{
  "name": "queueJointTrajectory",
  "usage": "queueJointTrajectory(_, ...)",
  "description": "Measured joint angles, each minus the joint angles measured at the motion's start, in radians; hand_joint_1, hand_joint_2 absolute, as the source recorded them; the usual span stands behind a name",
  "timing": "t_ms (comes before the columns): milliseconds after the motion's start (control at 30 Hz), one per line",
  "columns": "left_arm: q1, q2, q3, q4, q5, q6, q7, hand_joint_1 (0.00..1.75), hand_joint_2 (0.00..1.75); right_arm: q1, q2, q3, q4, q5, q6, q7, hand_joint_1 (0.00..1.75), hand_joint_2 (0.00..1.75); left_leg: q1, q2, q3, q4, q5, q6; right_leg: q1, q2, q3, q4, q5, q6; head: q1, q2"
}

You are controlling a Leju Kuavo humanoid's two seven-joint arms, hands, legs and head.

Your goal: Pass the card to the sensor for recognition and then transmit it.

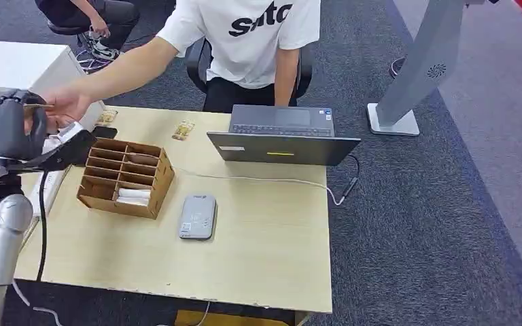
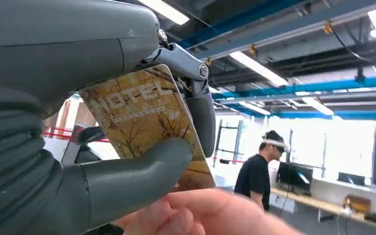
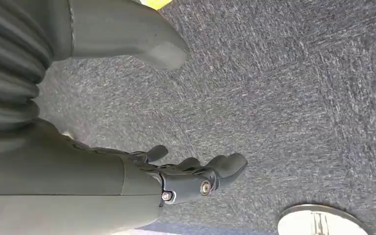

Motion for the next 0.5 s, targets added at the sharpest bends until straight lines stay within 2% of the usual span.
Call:
queueJointTrajectory(200, -0.065, -0.015, 0.002, 0.004, 0.007, -0.006, -0.006, 1.75, 1.75, -0.001, 0.000, 0.000, 0.000, 0.000, 0.002, 0.000, 0.00, 1.75, 0.000, 0.000, 0.000, 0.000, 0.000, 0.000, 0.000, 0.000, 0.000, 0.000, 0.000, 0.000, 0.000, 0.000)
queueJointTrajectory(333, -0.061, -0.046, 0.001, -0.016, -0.006, 0.040, -0.034, 1.75, 1.75, -0.001, 0.002, 0.000, 0.000, 0.000, -0.002, 0.007, 0.00, 1.75, 0.000, 0.000, 0.000, 0.000, 0.000, 0.000, 0.000, 0.000, 0.000, 0.000, 0.000, 0.000, 0.000, 0.000)
queueJointTrajectory(367, -0.055, -0.054, 0.001, -0.033, -0.013, 0.051, -0.035, 0.54, 1.75, -0.001, 0.003, 0.000, 0.000, 0.000, -0.002, 0.008, 0.00, 1.75, 0.000, 0.000, 0.000, 0.000, 0.000, 0.000, 0.000, 0.000, 0.000, 0.000, 0.000, 0.000, 0.000, 0.000)
queueJointTrajectory(400, -0.049, -0.064, 0.001, -0.049, -0.016, 0.055, -0.035, 0.00, 1.75, -0.001, 0.003, 0.000, 0.000, 0.000, -0.002, 0.008, 0.00, 1.75, 0.000, 0.000, 0.000, 0.000, 0.000, 0.000, 0.000, 0.000, 0.000, 0.000, 0.000, 0.000, 0.000, 0.000)
queueJointTrajectory(500, -0.034, -0.087, -0.002, -0.084, -0.024, 0.055, -0.032, 0.00, 1.75, -0.001, 0.006, 0.000, 0.000, 0.000, -0.002, 0.007, 0.00, 1.75, 0.000, 0.000, 0.000, 0.000, 0.000, 0.000, 0.000, 0.000, 0.000, 0.000, 0.000, 0.000, 0.000, 0.000)
